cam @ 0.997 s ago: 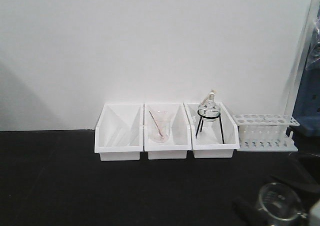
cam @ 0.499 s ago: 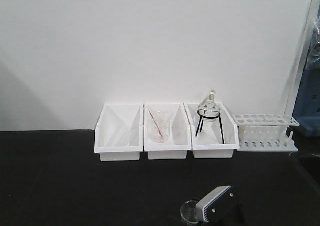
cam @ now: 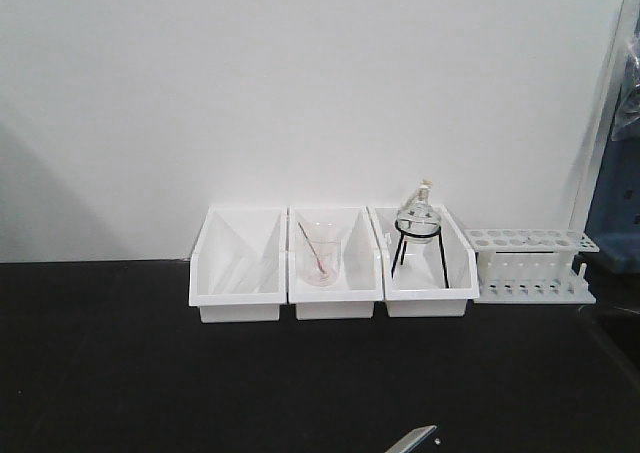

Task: Move beaker to silver tray on left bench
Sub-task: 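Lower the held beaker with the right gripper onto the silver tray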

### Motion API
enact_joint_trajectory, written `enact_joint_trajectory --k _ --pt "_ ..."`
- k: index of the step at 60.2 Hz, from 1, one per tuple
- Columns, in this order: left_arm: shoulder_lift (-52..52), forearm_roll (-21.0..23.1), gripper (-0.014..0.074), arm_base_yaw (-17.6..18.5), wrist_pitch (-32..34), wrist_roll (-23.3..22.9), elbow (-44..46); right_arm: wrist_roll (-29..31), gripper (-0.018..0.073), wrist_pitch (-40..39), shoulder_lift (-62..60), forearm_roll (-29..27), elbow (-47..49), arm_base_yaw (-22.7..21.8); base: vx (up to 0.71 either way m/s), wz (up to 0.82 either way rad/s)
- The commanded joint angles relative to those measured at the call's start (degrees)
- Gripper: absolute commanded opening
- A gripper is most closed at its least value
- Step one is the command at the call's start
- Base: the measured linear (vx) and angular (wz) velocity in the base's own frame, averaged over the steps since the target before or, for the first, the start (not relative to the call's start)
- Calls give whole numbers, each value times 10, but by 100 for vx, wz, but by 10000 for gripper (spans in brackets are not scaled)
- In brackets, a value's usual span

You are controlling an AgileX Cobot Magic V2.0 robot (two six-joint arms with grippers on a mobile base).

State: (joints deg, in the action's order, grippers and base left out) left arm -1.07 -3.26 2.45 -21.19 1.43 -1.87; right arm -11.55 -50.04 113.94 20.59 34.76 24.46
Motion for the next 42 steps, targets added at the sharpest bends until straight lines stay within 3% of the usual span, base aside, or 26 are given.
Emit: enact_joint_trajectory --k 1,12,21,36,42 --pt "-4 1 1 4 43 -1 -11 8 6 -50 -12 -1 11 -2 0 0" --pt "-4 1 1 4 43 -1 -11 8 85 -50 -3 0 11 -1 0 0" --pt "-4 1 1 4 43 -1 -11 8 236 -51 -3 1 11 0 0 0" --pt "-4 1 1 4 43 -1 -11 7 568 -51 -4 -2 11 0 0 0" --pt "-4 1 1 4 43 -1 -11 0 647 -51 -9 -2 11 0 0 0"
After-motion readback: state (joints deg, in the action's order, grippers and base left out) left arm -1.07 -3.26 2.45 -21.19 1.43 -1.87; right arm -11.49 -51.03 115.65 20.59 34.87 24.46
